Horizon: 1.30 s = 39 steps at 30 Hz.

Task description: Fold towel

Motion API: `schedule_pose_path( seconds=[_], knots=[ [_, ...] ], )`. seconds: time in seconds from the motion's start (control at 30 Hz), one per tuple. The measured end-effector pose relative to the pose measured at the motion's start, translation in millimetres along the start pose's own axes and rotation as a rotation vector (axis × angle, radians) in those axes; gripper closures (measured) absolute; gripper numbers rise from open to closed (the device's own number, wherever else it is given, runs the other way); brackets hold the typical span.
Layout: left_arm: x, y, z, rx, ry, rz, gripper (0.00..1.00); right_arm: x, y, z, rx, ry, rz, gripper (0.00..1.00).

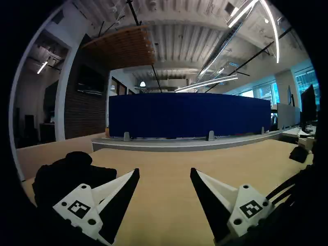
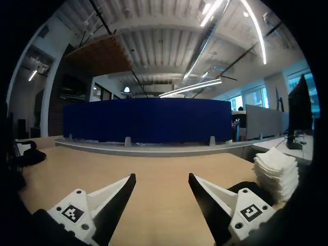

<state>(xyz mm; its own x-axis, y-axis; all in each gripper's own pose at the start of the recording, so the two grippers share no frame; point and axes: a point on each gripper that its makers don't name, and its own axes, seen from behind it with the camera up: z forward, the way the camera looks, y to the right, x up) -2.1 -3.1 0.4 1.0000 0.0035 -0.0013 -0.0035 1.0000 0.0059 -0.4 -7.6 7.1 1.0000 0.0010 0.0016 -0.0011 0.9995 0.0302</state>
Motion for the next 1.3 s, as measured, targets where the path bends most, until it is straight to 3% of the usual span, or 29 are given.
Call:
schedule_pose_path(
  seconds=[1.3],
  knots=[
    [0.7, -0.4, -1.6, 0.0, 0.0, -0.001, 0.08, -0.5, 0.4, -5.7, 0.001, 0.0, 0.0, 0.0]
  ],
)
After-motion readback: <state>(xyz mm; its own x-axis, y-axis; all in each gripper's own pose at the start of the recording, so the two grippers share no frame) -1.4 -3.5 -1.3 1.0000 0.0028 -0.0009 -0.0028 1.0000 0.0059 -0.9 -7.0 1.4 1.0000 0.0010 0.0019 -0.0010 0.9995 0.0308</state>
